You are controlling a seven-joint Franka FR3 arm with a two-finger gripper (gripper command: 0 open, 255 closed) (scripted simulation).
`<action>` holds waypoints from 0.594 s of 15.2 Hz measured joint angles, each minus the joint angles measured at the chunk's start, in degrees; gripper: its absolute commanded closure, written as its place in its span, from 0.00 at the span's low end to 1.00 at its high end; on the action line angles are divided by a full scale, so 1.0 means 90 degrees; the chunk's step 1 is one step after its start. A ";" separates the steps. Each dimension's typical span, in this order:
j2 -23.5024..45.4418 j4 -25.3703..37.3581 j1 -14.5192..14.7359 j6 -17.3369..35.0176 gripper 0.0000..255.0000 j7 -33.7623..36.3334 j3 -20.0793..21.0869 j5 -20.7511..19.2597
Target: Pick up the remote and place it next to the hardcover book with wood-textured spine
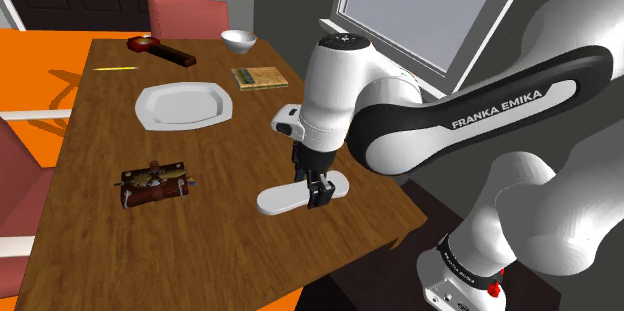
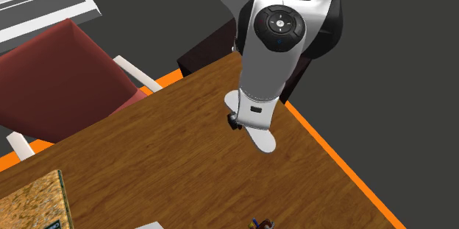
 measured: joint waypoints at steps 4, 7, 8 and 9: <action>-0.0222 0.0182 0.0019 -0.0402 1.00 -0.0020 -0.0026 0.0030; -0.0362 0.0340 0.0028 -0.0699 1.00 -0.0033 -0.0046 0.0043; -0.0391 0.0402 0.0025 -0.0789 1.00 -0.0044 -0.0057 0.0042; -0.0438 0.0458 0.0025 -0.0891 1.00 -0.0052 -0.0068 0.0044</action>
